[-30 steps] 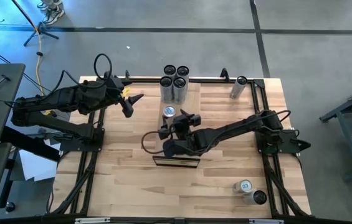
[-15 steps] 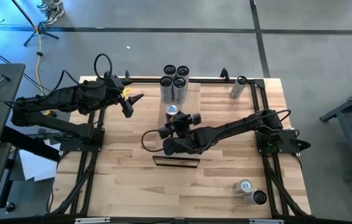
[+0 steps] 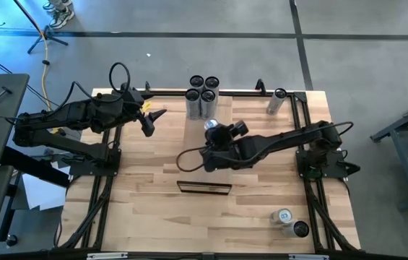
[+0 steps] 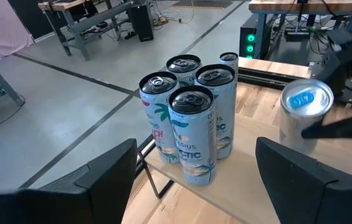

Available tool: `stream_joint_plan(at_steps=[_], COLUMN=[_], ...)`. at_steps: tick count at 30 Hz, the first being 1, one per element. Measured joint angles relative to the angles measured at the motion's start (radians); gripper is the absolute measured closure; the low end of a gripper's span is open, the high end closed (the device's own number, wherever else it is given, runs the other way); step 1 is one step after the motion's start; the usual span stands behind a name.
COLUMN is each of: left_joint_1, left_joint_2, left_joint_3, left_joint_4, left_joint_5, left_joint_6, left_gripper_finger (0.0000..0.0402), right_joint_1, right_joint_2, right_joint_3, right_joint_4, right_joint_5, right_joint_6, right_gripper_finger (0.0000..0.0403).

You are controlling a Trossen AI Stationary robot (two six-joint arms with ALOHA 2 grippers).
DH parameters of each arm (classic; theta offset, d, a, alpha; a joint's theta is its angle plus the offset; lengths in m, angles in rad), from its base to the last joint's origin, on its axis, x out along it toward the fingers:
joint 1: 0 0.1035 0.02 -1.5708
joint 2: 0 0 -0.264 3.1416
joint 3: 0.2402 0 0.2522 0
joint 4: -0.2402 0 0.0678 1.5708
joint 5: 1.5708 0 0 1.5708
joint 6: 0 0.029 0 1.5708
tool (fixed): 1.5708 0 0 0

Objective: Place canned beverage on shelf
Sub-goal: Put the top blue soda can on the shelf

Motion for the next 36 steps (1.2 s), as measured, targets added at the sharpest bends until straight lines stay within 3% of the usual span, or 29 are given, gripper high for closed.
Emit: stream_joint_plan(at_steps=[4, 17, 26, 30, 36], left_joint_1=[0.000, 0.000, 0.000, 0.000, 0.000], left_joint_2=[0.000, 0.000, 0.000, 0.000, 0.000], left_joint_3=[0.000, 0.000, 0.000, 0.000, 0.000], left_joint_4=[0.000, 0.000, 0.000, 0.000, 0.001], left_joint_5=[0.000, 0.003, 0.003, 0.004, 0.003], left_joint_6=[0.000, 0.000, 0.000, 0.000, 0.000], left_gripper_finger=[0.0106, 0.0106, 0.0106, 0.0106, 0.0106], right_joint_1=[-0.003, -0.071, -0.149, -0.170, -0.210], right_joint_2=[-0.036, -0.059, -0.179, -0.317, -0.590], right_joint_3=[0.000, 0.000, -0.004, -0.202, -0.610], right_joint_4=[0.014, 0.026, 0.047, 0.243, 0.846], right_joint_5=[-0.019, -0.234, -0.306, -0.414, -0.662], right_joint_6=[-0.059, -0.275, -0.386, -0.423, -0.440], right_gripper_finger=[0.0184, 0.0166, 0.0166, 0.0165, 0.0165])
